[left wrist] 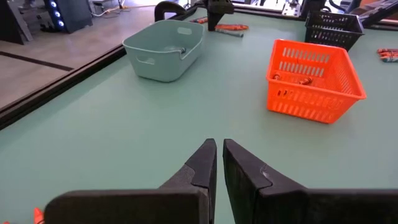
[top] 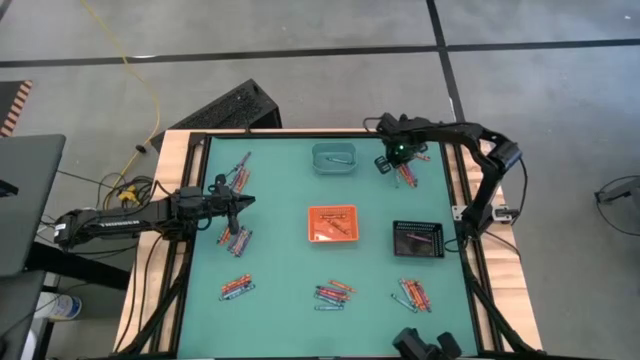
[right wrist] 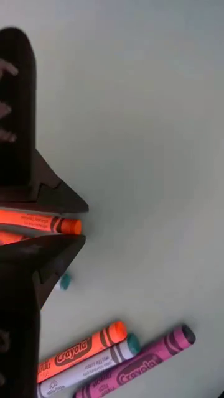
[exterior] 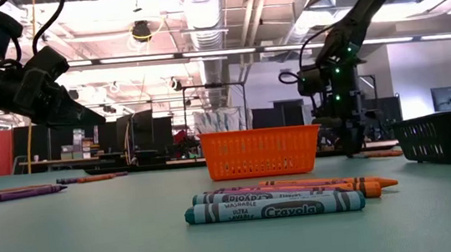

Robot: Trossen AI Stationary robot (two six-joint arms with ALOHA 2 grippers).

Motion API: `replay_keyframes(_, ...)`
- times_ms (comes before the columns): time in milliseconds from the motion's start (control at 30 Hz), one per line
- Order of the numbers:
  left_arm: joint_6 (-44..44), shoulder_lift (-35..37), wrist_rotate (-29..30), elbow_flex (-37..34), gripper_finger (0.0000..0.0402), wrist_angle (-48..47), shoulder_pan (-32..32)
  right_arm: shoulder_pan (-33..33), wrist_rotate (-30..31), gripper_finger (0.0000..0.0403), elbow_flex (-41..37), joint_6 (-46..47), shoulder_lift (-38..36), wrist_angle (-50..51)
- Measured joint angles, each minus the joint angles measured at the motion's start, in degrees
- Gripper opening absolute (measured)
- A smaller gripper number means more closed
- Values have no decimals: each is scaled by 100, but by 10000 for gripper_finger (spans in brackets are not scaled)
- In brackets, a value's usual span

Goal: Sort crayons
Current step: Put the orange crayon into the orange bin

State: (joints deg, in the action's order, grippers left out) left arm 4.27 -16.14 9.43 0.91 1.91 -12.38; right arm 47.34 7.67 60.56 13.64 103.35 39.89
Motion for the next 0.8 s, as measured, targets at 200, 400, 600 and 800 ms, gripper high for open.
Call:
replay_keyframes(200,0,2,0,0,17,0,-2,-1,10,82,3,-12,154,14)
replay_keyframes(400,0,1,0,-2,17,0,-2,-1,6,81,-6,-14,96,68)
replay_keyframes(600,0,2,0,0,17,0,-2,-7,9,61,-9,-36,63,270)
replay_keyframes(800,0,2,0,-2,17,0,-2,-7,10,30,-12,-62,66,280)
